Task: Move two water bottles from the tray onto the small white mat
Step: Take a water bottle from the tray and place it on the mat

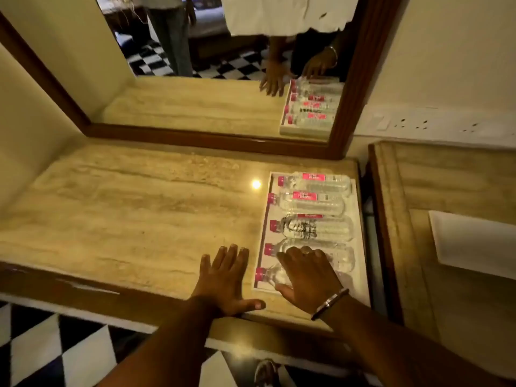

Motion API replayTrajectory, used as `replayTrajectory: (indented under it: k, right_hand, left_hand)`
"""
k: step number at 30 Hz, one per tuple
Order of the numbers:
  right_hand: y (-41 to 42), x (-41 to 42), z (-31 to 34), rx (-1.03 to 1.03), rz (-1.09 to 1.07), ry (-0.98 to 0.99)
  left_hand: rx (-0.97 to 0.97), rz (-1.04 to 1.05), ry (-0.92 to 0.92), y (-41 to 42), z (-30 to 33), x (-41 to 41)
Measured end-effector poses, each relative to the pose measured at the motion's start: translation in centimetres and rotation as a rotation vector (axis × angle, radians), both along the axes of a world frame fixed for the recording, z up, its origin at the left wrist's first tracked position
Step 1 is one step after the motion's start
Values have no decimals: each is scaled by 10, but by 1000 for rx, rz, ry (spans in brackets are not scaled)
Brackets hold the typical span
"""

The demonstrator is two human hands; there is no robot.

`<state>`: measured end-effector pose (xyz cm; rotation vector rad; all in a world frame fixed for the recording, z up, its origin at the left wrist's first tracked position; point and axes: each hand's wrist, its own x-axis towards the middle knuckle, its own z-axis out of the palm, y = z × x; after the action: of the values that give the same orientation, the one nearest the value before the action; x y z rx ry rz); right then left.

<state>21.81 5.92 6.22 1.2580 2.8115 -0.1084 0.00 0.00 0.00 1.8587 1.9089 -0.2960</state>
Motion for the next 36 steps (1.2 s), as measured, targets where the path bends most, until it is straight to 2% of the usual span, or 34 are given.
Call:
replayTrajectory:
  k: [3, 5, 9, 12, 16, 20, 25, 31, 36]
  right_hand:
    - [3, -33, -12, 31, 117, -69]
    - [3, -49, -14, -26, 115, -143]
    - [8, -71, -23, 4, 89, -214]
    - [17, -67, -17, -9, 76, -87]
    - [36, -43, 26, -37, -133, 299]
    - [43, 3, 57, -210, -360, 633]
    - [26, 33, 61, -116, -462, 680]
    - [15, 59, 51, -123, -444, 690]
    - [6, 68, 43, 24, -501, 673]
  left_hand:
    - [93, -84, -2, 10, -25, -9]
    - [169, -124, -4, 14, -37, -9]
    - [206, -146, -7, 13, -49, -13]
    - [212, -145, 17, 15, -43, -13]
    - [197, -128, 19, 14, -41, -13]
    - [206, -129, 30, 16, -42, -14]
    - [207, -124, 18, 15, -42, -13]
    - [216, -116, 30, 13, -42, -11]
    - [215, -120, 49, 12, -39, -10]
